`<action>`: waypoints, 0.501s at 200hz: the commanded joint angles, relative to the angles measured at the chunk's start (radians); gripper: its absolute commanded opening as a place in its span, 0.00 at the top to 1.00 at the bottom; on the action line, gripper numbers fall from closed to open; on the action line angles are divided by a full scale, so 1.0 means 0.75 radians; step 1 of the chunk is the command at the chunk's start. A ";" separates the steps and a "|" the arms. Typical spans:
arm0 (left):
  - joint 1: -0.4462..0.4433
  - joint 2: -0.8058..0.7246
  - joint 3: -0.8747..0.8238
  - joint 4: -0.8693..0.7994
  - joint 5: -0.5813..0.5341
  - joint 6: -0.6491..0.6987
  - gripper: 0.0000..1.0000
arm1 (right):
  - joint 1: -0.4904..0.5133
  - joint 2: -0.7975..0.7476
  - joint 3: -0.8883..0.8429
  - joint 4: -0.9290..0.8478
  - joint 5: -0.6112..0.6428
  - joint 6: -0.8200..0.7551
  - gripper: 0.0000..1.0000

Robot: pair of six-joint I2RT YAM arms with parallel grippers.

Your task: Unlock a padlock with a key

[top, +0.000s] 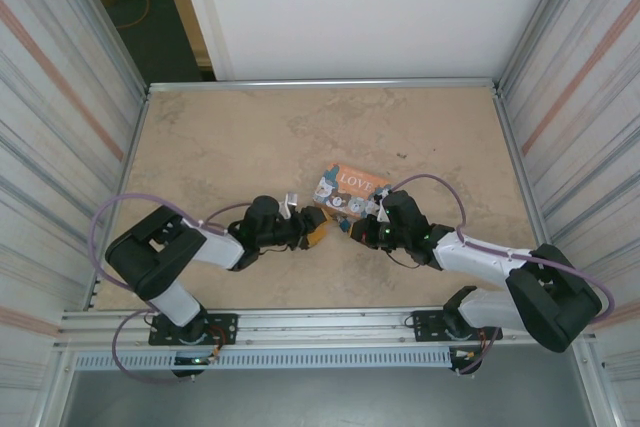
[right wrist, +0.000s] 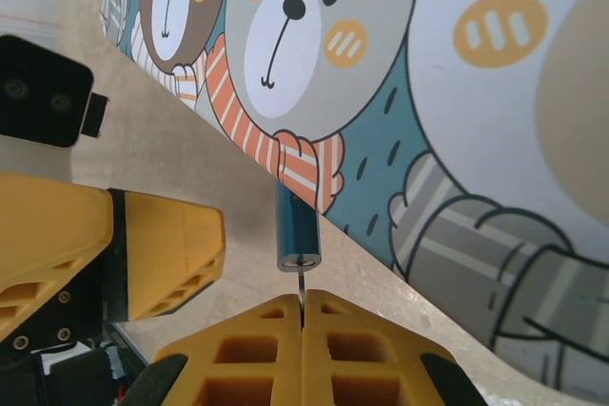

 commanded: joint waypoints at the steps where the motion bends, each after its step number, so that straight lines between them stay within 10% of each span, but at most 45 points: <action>1: -0.012 0.057 0.008 0.166 0.017 -0.070 0.50 | -0.008 0.012 0.036 0.065 -0.031 0.051 1.00; 100: -0.073 0.261 0.051 0.357 -0.024 -0.143 0.57 | 0.003 0.038 0.043 0.107 -0.031 0.092 1.00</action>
